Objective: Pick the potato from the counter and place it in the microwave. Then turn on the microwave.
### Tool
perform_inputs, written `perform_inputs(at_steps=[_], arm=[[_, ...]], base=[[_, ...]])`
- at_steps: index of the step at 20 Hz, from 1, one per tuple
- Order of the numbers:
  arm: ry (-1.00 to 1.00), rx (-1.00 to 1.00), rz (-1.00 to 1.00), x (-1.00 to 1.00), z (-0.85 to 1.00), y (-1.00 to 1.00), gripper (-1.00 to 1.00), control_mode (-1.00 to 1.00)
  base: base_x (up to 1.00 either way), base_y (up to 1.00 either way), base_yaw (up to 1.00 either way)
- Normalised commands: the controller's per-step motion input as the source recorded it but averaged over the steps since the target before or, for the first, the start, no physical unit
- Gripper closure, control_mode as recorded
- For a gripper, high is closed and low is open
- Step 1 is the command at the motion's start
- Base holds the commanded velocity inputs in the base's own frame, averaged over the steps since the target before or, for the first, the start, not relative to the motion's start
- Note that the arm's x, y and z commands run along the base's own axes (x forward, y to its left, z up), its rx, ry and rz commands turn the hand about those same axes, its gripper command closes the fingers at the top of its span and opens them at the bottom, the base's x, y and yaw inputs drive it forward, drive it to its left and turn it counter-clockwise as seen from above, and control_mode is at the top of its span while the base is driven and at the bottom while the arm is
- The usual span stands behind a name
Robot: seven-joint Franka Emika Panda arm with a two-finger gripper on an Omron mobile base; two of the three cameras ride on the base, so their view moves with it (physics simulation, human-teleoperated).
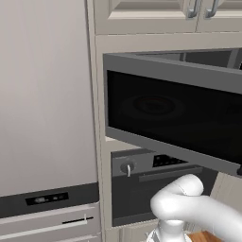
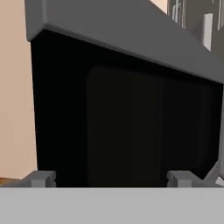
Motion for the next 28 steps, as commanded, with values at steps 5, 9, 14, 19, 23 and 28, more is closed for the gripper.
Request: perform_inputs(at_steps=[5,9,14,19,23,28], arm=[[0.0,0.0,0.1,0.0,-0.13,0.5,-1.0,-1.0],[0.0,0.01,0.08,0.0,-0.09,0.6,-1.0,-1.0],[0.0,0.03,0.03,-0.02,-0.03,0.64,-1.0,-1.0],[0.0,0.07,0.0,-0.04,0.0,0.6,-1.0,-1.0],[0.0,0.09,0.0,0.0,0.0,0.55,-1.0,-1.0],[0.0,0.09,0.0,0.0,0.0,0.57,-1.0,-1.0]], base=[[0.0,0.0,0.0],[0.0,0.0,0.0],[0.0,0.0,0.0],[0.0,0.0,0.0],[0.0,0.0,0.0],[0.0,0.0,0.0]])
